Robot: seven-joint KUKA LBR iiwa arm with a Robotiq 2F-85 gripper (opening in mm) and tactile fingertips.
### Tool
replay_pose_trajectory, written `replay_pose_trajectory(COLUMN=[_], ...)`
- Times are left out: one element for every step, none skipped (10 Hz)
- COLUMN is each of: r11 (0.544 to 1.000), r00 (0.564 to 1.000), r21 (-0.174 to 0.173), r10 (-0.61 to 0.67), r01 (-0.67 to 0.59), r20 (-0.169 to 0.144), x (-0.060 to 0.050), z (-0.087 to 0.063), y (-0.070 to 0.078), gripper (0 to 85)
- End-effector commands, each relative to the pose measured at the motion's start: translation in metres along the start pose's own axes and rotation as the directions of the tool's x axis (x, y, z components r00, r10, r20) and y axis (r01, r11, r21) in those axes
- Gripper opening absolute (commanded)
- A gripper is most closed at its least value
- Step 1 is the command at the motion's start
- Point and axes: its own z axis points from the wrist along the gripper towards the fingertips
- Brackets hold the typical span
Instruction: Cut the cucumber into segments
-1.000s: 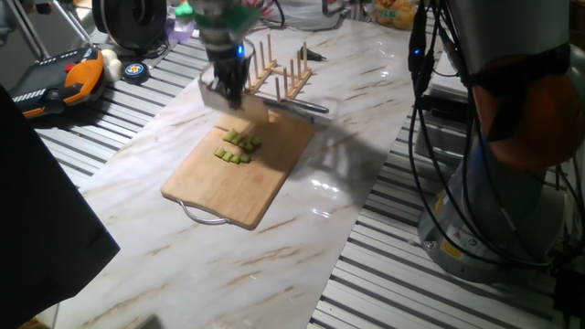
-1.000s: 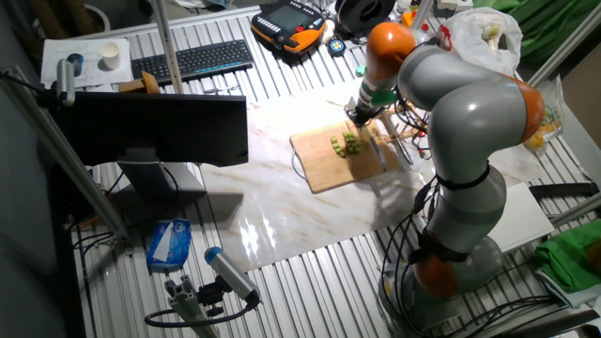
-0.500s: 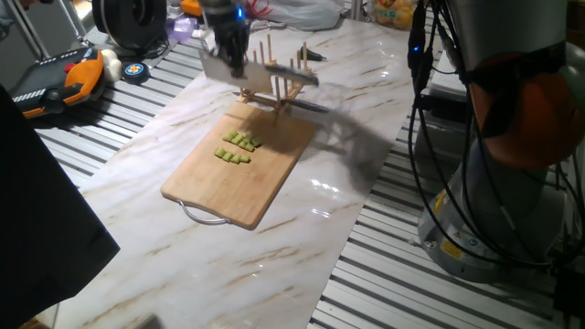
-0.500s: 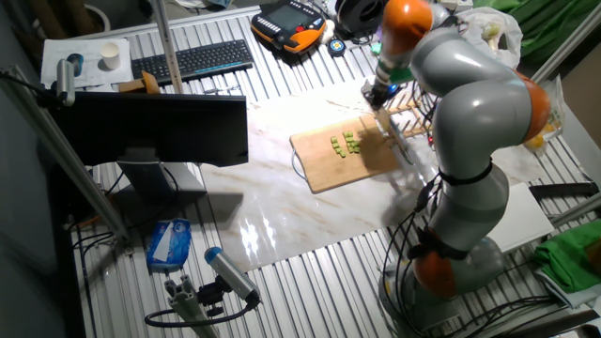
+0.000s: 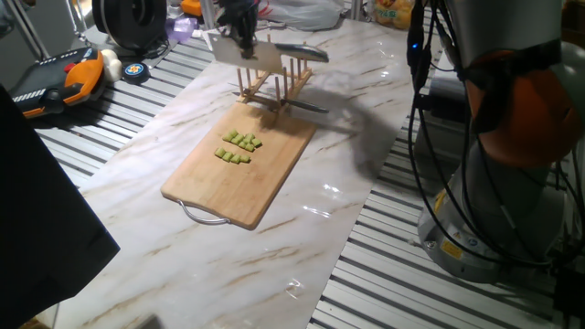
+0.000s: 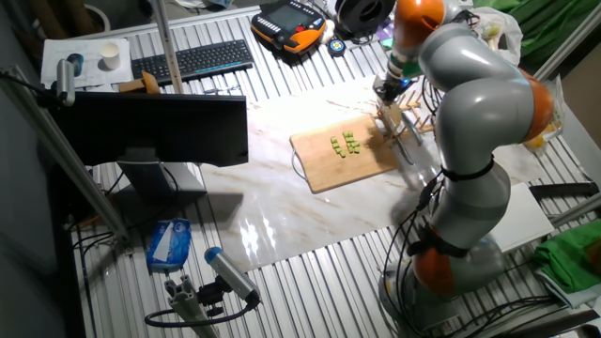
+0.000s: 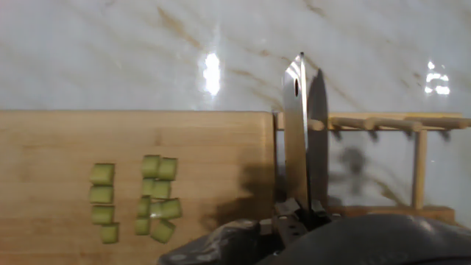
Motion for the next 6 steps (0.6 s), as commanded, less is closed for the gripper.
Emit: replay_pose_trajectory(r11=[1.000, 1.000, 0.999, 0.999, 0.999, 0.999], r00=[1.000, 1.000, 1.000, 1.000, 1.000, 1.000], r21=[0.011, 0.020, 0.036, 0.043, 0.046, 0.043], r10=[0.000, -0.003, -0.008, -0.007, -0.003, -0.002], r01=[0.000, 0.003, 0.009, 0.007, 0.004, 0.002], r20=[-0.002, -0.007, -0.007, -0.007, -0.007, -0.007], x=[0.003, 0.005, 0.007, 0.008, 0.012, 0.017], z=[0.001, -0.004, -0.008, -0.008, -0.007, -0.003], y=[-0.052, -0.063, -0.070, -0.074, -0.079, -0.085], gripper=[0.7, 0.7, 0.7, 0.7, 0.7, 0.7])
